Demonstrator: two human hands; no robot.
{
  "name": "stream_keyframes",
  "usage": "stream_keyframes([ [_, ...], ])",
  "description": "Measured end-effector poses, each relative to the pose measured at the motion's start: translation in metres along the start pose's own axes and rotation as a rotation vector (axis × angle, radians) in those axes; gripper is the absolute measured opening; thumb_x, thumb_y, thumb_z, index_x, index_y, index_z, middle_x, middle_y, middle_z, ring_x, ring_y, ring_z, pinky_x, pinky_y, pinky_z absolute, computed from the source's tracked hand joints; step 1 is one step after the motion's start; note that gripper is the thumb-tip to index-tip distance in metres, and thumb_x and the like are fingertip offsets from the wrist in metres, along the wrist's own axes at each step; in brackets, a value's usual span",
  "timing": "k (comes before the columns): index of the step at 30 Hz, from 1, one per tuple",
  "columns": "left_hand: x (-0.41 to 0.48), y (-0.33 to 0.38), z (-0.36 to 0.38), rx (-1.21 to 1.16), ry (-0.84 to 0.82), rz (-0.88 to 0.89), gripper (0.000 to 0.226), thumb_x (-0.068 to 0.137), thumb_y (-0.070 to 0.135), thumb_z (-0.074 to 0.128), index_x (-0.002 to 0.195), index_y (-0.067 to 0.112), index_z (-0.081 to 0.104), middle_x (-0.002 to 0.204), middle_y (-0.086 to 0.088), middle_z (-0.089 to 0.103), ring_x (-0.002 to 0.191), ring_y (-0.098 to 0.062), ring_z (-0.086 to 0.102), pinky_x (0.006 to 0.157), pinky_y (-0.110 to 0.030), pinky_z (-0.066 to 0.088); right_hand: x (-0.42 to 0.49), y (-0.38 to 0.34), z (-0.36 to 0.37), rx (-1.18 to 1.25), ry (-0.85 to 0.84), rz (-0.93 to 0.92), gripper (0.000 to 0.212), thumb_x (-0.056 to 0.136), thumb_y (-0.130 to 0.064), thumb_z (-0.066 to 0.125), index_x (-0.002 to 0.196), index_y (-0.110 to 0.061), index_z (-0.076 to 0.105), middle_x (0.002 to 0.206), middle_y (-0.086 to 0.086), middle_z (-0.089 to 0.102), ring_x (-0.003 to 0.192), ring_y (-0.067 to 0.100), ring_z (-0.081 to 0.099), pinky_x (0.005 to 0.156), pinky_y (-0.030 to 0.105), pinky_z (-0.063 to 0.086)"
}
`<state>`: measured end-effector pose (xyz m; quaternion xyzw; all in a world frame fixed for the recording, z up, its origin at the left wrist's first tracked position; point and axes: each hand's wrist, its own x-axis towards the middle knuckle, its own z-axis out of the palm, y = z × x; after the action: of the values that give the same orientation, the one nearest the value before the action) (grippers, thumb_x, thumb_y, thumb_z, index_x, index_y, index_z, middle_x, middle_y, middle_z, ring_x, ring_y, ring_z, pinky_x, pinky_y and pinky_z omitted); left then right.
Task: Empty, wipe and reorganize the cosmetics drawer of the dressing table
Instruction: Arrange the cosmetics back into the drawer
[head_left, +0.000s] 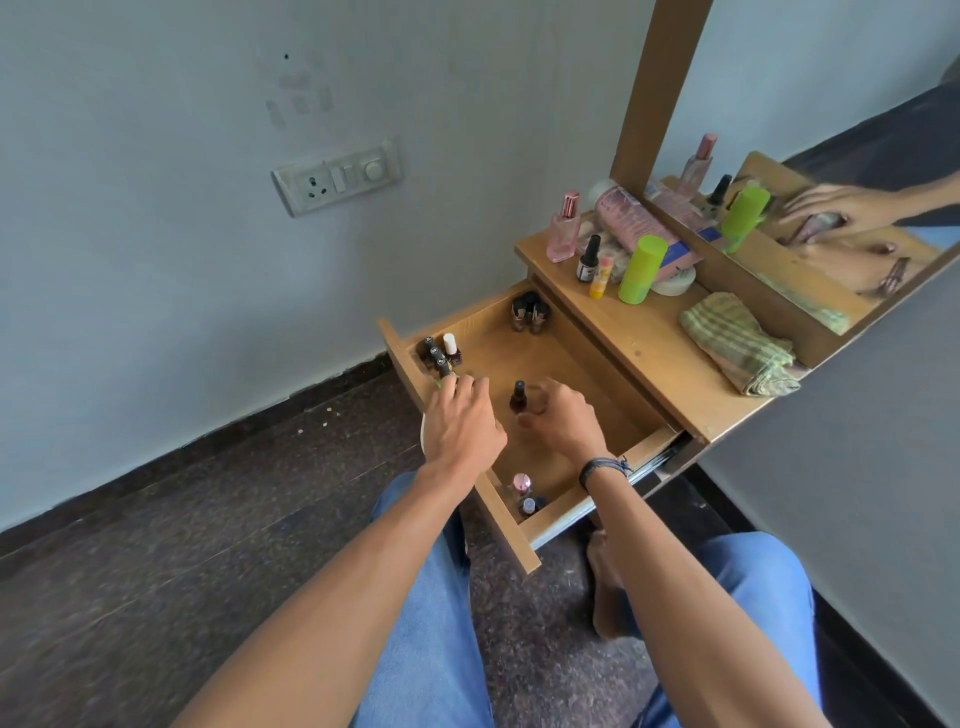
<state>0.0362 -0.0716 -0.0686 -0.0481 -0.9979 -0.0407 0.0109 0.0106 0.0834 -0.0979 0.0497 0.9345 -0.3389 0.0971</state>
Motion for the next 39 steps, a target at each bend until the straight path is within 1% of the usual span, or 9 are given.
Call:
stream_keyframes([
  [4,0.001,0.001,-0.002,0.042,-0.03,-0.002,0.052,0.089,0.032,0.059,0.138,0.016,0.051,0.137,-0.004,0.057,0.126,-0.023,0.044,0.103,-0.038,0.036,0.007,-0.002,0.007,-0.07,-0.002,-0.015,0.038,0.093,-0.029,0.072,0.129,-0.024,0.064,0.118,0.006,0.07,0.103,0.028,0.067,0.083,0.039,0.057],
  [8,0.002,0.001,0.0,0.053,-0.027,-0.01,0.053,0.087,0.031,0.059,0.138,0.017,0.052,0.135,-0.004,0.058,0.126,-0.023,0.045,0.104,-0.038,0.037,0.015,-0.006,0.002,-0.076,0.062,0.038,0.031,0.094,-0.033,0.067,0.123,-0.025,0.069,0.111,0.007,0.072,0.098,0.031,0.068,0.082,0.042,0.059],
  [11,0.003,0.001,0.001,0.052,-0.019,-0.017,0.051,0.086,0.03,0.06,0.136,0.017,0.055,0.132,-0.003,0.061,0.124,-0.022,0.046,0.103,-0.037,0.037,0.026,-0.007,-0.006,-0.05,0.126,0.091,0.027,0.096,-0.03,0.063,0.12,-0.018,0.069,0.105,0.008,0.071,0.092,0.03,0.068,0.077,0.043,0.06],
  [14,0.002,0.0,0.002,0.038,-0.01,-0.018,0.051,0.086,0.031,0.06,0.136,0.018,0.055,0.132,-0.002,0.061,0.123,-0.021,0.046,0.102,-0.037,0.037,0.036,-0.005,-0.014,-0.007,0.195,0.149,0.021,0.1,-0.029,0.058,0.114,-0.015,0.066,0.104,0.008,0.068,0.095,0.03,0.066,0.074,0.036,0.051],
  [20,0.004,0.001,0.003,0.038,0.0,-0.019,0.05,0.088,0.035,0.059,0.135,0.019,0.056,0.133,-0.002,0.06,0.123,-0.021,0.046,0.103,-0.037,0.036,0.044,-0.002,-0.019,-0.065,0.274,0.25,0.029,0.103,-0.031,0.052,0.111,-0.008,0.067,0.112,0.018,0.069,0.104,0.041,0.065,0.086,0.043,0.051],
  [29,0.004,0.001,0.006,0.044,0.018,-0.021,0.05,0.089,0.037,0.058,0.137,0.02,0.055,0.135,-0.001,0.06,0.125,-0.021,0.045,0.102,-0.037,0.038,0.04,-0.006,-0.023,-0.065,0.277,0.254,0.028,0.105,-0.03,0.049,0.105,-0.008,0.067,0.106,0.017,0.071,0.098,0.039,0.067,0.081,0.041,0.054],
  [33,0.004,0.0,0.005,0.03,0.008,-0.028,0.051,0.088,0.035,0.057,0.137,0.022,0.054,0.134,0.001,0.059,0.124,-0.02,0.044,0.102,-0.036,0.038,0.035,-0.003,-0.025,-0.038,0.274,0.265,0.03,0.105,-0.032,0.048,0.105,-0.007,0.064,0.107,0.018,0.069,0.1,0.04,0.066,0.074,0.036,0.045],
  [36,0.004,0.0,0.005,0.027,0.003,-0.026,0.053,0.088,0.036,0.057,0.139,0.021,0.053,0.135,0.001,0.059,0.124,-0.02,0.045,0.102,-0.036,0.039,0.02,-0.012,-0.028,-0.058,0.307,0.189,0.037,0.104,-0.039,0.051,0.088,-0.008,0.065,0.09,0.012,0.069,0.088,0.038,0.067,0.067,0.034,0.043],
  [39,0.004,-0.001,0.005,0.009,0.001,-0.024,0.051,0.084,0.033,0.061,0.132,0.019,0.057,0.129,0.0,0.061,0.12,-0.02,0.047,0.1,-0.036,0.041,-0.001,-0.029,-0.038,-0.067,0.401,0.05,0.044,0.101,-0.044,0.056,0.069,-0.014,0.062,0.07,0.003,0.065,0.064,0.026,0.063,0.059,0.029,0.042],
])
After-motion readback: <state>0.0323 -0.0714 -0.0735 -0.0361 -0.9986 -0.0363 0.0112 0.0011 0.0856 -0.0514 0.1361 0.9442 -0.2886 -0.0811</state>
